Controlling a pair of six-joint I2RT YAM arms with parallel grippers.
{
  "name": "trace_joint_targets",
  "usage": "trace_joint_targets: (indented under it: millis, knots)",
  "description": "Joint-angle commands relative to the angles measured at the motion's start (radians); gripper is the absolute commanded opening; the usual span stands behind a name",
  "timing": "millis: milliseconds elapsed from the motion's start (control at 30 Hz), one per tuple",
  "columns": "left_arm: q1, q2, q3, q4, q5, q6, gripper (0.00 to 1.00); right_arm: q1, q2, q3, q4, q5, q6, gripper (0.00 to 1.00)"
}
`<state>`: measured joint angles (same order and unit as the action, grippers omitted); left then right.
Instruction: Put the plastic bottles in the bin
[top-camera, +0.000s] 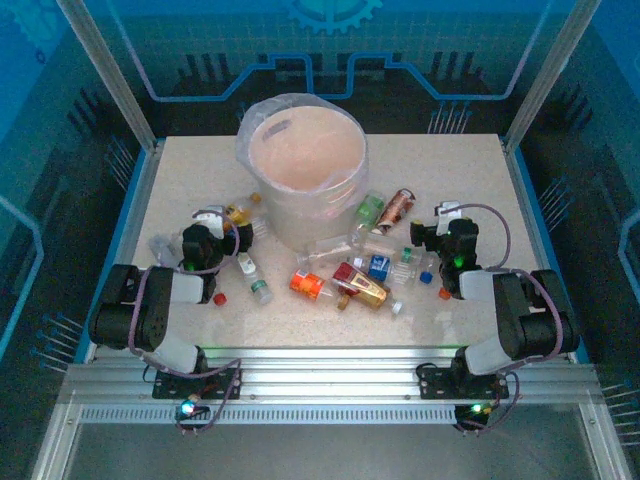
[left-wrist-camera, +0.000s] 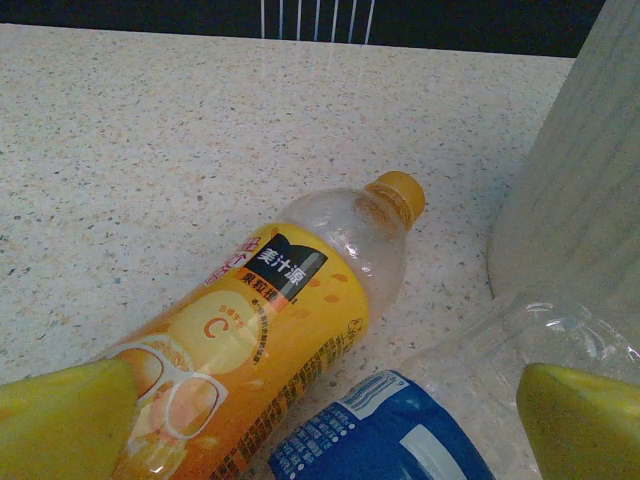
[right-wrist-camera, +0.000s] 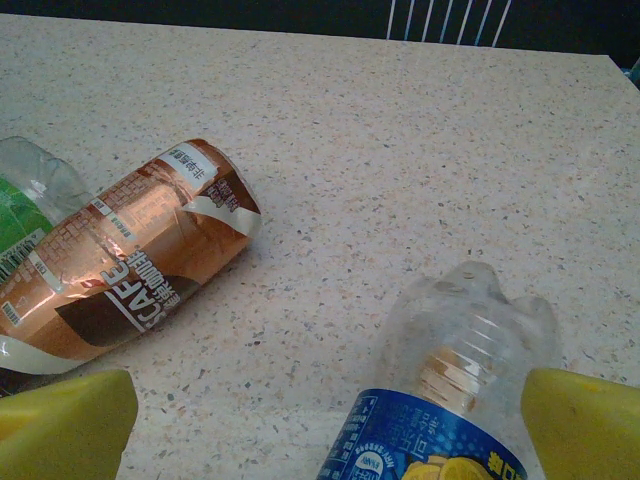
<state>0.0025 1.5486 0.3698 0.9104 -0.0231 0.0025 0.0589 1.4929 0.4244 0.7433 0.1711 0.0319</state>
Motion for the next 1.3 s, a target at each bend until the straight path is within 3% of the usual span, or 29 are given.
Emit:
trace_joint_targets:
  millis: [0,400,800,967,1267]
  knots:
    - [-0.002,0.003,0.017,0.002,-0.010,0.010,0.99,0.011,0.007,-0.004,0.033,-0.010,-0.010,1.00]
    - [0.020,-0.040,-0.041,0.078,-0.005,-0.023,0.99,0.005,0.002,-0.006,0.032,-0.022,-0.008,1.00]
    - [0.027,-0.311,-0.031,-0.148,-0.061,-0.051,0.99,-0.039,-0.244,0.010,-0.213,0.012,0.029,1.00]
    - [0.027,-0.465,0.053,-0.377,-0.100,-0.083,0.99,-0.061,-0.403,0.054,-0.402,0.060,0.091,1.00]
    - [0.028,-0.709,0.243,-0.973,-0.200,-0.345,0.99,-0.062,-0.520,0.242,-0.864,0.141,0.239,1.00]
